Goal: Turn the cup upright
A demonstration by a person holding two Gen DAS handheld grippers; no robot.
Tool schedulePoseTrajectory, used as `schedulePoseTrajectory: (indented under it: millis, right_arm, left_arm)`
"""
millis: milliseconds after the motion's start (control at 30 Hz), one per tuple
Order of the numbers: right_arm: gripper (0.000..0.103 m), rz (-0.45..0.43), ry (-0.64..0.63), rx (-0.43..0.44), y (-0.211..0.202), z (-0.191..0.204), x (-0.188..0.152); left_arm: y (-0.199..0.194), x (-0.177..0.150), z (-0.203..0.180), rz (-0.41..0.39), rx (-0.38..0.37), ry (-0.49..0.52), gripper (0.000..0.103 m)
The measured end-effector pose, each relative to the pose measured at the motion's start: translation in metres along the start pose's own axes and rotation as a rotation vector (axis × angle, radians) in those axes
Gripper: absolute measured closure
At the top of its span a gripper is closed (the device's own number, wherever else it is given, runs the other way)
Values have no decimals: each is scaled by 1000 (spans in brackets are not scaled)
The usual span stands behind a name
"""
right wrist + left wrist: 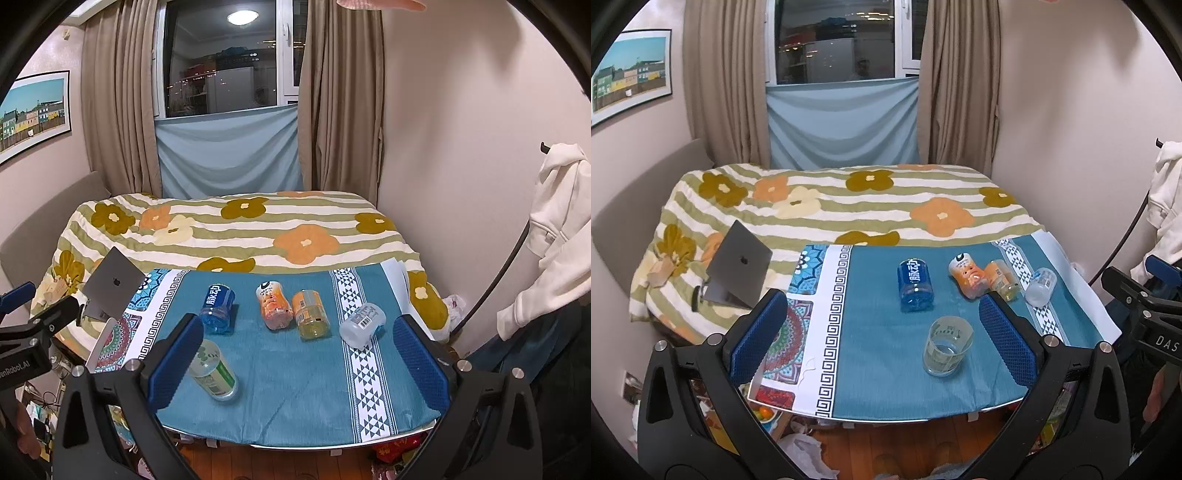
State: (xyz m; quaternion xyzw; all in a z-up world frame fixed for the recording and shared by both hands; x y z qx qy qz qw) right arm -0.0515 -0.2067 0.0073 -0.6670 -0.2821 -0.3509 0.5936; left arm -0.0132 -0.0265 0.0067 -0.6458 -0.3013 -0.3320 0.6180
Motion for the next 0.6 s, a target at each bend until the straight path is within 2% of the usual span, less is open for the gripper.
schedulePoseTrajectory:
  millis: [600]
  right_arm:
    - [0, 1, 2, 1, 0, 1, 0]
  left_arm:
    - [1, 2, -1, -11, 3, 11, 0]
Point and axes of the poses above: each gripper's, at about its wrist camera, not at the fingertips, and y roughly the way its jaws point, z to its left, x to its top, the point moved 3 cm from there along y, roughly the way its jaws point, and after that the axes turned 2 degrees about -x, right-handed, at the moved point
